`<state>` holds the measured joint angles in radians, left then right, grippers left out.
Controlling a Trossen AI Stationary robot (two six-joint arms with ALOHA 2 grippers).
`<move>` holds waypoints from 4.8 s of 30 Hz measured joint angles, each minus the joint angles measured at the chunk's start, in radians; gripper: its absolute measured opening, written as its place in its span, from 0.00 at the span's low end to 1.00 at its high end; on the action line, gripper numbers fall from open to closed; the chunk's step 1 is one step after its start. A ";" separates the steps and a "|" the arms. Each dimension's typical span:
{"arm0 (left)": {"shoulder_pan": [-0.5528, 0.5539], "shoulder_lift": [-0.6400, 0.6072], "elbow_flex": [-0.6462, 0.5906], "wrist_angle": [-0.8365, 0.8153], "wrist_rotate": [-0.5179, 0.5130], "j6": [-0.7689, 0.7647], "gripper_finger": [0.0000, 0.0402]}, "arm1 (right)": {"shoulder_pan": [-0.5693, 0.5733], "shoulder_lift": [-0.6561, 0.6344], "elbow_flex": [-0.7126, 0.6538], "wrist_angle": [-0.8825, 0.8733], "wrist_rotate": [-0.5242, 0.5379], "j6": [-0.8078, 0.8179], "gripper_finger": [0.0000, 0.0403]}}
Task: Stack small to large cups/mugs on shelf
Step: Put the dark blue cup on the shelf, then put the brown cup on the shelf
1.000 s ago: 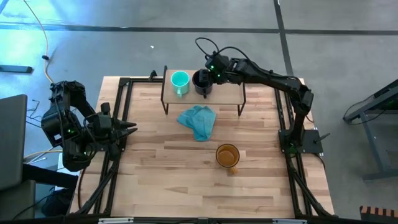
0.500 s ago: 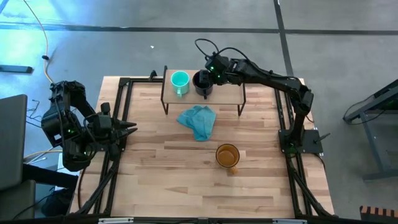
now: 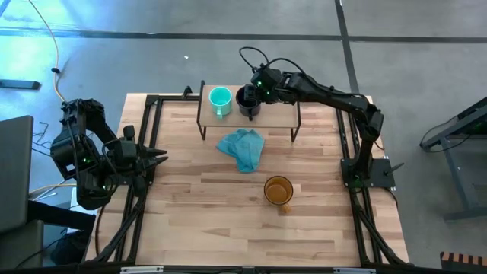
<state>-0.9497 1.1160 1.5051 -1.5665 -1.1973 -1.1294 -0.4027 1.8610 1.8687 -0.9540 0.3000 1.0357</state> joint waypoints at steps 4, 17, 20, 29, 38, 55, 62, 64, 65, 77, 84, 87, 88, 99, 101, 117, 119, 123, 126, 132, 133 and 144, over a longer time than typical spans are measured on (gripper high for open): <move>0.000 0.000 0.000 0.000 0.000 0.000 0.16 | 0.004 0.000 -0.002 -0.005 0.006 0.004 0.00; 0.000 0.000 0.000 -0.005 0.001 0.003 0.16 | 0.004 -0.001 -0.003 -0.002 0.009 0.030 0.10; 0.000 0.000 0.000 -0.005 0.001 0.003 0.16 | 0.004 -0.002 -0.003 -0.001 0.010 0.026 0.11; 0.000 0.000 0.000 -0.004 0.003 0.002 0.16 | 0.004 -0.002 -0.003 -0.001 0.010 0.019 0.09; 0.000 0.000 0.000 -0.004 0.004 0.002 0.16 | 0.004 -0.002 -0.003 -0.006 0.009 0.011 0.09; 0.000 0.000 0.000 -0.004 0.004 0.007 0.16 | 0.003 -0.002 -0.004 -0.006 0.008 -0.035 0.09; 0.000 0.000 0.000 -0.004 0.004 0.006 0.16 | 0.003 -0.002 -0.004 -0.006 0.007 -0.050 0.09; 0.000 0.000 0.000 -0.004 0.004 0.006 0.16 | 0.003 -0.002 -0.004 -0.006 0.007 -0.051 0.09; 0.000 0.000 0.000 -0.004 0.004 0.006 0.16 | 0.003 -0.002 -0.004 -0.006 0.007 -0.053 0.09; 0.000 0.000 0.000 -0.003 0.004 0.006 0.16 | 0.003 -0.002 -0.005 0.002 0.007 -0.072 0.10; 0.000 0.000 0.000 -0.003 0.004 0.006 0.16 | 0.003 -0.002 -0.005 0.013 0.007 -0.072 0.17; 0.000 0.000 0.000 -0.003 0.004 0.006 0.16 | 0.003 -0.002 -0.005 0.013 0.007 -0.068 0.18; 0.000 0.000 0.000 -0.003 0.004 0.006 0.16 | 0.003 -0.002 -0.005 0.013 0.007 -0.068 0.18; 0.000 0.000 0.000 -0.003 0.004 0.005 0.16 | 0.003 -0.002 -0.005 0.013 0.007 -0.068 0.18; 0.000 0.000 0.000 -0.002 0.004 0.005 0.16 | 0.004 -0.002 -0.005 0.013 0.008 -0.068 0.18; 0.000 0.000 0.000 0.001 0.004 0.005 0.16 | 0.004 0.000 0.050 -0.002 0.028 -0.102 0.18; 0.000 0.000 0.000 0.002 0.004 0.005 0.16 | 0.004 0.000 0.067 -0.014 0.033 -0.109 0.18; 0.000 0.000 0.000 0.002 0.004 0.005 0.16 | 0.004 0.000 0.101 -0.065 0.051 -0.120 0.18; 0.000 0.000 0.000 0.002 0.004 0.005 0.16 | 0.004 0.000 0.118 -0.116 0.060 -0.121 0.18; 0.000 0.000 0.000 0.002 0.004 0.005 0.16 | 0.010 0.000 0.181 -0.167 0.071 -0.151 0.18; 0.000 0.000 0.000 0.002 0.004 0.005 0.16 | 0.013 0.000 0.202 -0.172 0.082 -0.161 0.18; 0.000 0.000 0.000 0.002 0.042 -0.010 0.16 | 0.074 -0.094 0.416 -0.381 0.274 -0.277 0.18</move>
<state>-0.9497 1.1160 1.5051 -1.5646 -1.1555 -1.1391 -0.3286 1.7667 2.2845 -1.3354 0.5742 0.7586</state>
